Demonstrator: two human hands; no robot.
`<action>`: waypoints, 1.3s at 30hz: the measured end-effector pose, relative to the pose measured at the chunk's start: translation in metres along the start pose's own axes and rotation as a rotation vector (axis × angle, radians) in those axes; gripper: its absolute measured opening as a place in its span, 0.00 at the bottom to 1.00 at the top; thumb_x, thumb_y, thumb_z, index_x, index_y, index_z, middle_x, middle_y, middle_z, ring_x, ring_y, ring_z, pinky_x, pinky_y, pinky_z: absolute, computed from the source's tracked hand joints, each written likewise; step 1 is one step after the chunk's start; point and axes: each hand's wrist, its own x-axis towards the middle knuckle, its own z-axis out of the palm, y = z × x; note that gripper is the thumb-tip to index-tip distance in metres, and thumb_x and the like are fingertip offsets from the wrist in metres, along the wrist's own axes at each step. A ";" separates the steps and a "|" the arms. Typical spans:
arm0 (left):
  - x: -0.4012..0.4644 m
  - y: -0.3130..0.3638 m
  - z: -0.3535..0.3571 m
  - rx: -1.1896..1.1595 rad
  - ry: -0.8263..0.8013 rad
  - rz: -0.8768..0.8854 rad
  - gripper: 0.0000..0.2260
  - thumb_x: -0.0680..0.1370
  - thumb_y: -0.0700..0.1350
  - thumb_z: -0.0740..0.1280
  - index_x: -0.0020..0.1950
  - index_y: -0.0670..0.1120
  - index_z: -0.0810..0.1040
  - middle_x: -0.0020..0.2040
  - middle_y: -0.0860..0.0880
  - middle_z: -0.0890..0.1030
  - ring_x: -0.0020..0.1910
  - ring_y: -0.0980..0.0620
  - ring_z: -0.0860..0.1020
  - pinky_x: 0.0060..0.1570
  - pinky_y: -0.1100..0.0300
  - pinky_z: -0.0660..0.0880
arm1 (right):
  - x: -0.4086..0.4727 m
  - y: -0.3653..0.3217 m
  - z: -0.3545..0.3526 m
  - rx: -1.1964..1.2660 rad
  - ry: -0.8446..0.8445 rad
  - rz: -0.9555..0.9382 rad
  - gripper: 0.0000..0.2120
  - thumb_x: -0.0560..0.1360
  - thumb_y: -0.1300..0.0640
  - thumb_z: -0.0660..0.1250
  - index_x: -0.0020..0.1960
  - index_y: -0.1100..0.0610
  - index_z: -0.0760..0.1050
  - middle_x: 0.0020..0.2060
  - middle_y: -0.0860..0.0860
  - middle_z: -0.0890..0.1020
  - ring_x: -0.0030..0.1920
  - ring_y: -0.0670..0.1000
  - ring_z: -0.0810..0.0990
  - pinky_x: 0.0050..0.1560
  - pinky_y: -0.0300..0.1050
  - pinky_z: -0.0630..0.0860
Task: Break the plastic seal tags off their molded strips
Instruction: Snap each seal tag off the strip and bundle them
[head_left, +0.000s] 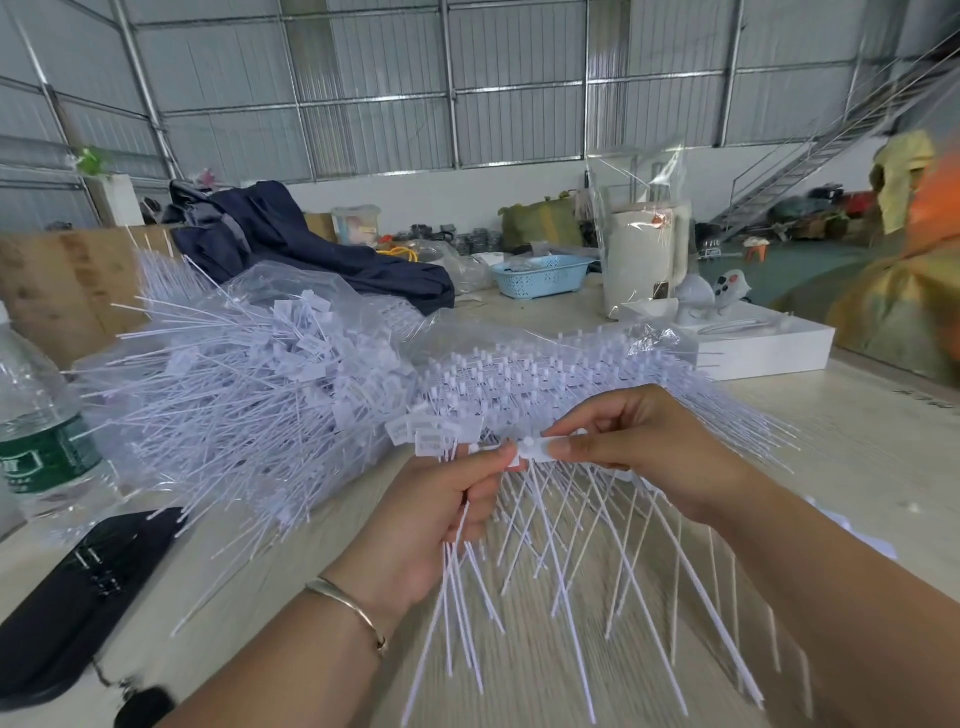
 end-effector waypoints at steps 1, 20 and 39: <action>0.000 0.000 0.000 0.002 -0.005 -0.014 0.05 0.70 0.46 0.73 0.37 0.45 0.84 0.26 0.53 0.62 0.22 0.57 0.57 0.20 0.67 0.55 | 0.000 0.000 -0.001 -0.003 -0.009 0.009 0.13 0.59 0.52 0.78 0.41 0.57 0.86 0.24 0.50 0.68 0.26 0.45 0.64 0.28 0.33 0.62; -0.006 0.014 -0.008 0.107 -0.401 -0.229 0.18 0.61 0.41 0.69 0.32 0.48 0.58 0.26 0.53 0.56 0.20 0.58 0.54 0.19 0.67 0.50 | 0.001 -0.008 -0.024 0.042 -0.258 0.162 0.09 0.52 0.58 0.74 0.31 0.60 0.83 0.30 0.63 0.72 0.31 0.58 0.63 0.34 0.44 0.57; 0.001 -0.009 0.004 -0.094 0.019 -0.020 0.18 0.67 0.60 0.75 0.45 0.45 0.84 0.30 0.52 0.60 0.23 0.57 0.56 0.18 0.67 0.55 | -0.003 -0.007 0.001 -0.093 -0.119 0.077 0.15 0.69 0.76 0.68 0.50 0.63 0.82 0.39 0.59 0.83 0.38 0.50 0.79 0.42 0.39 0.73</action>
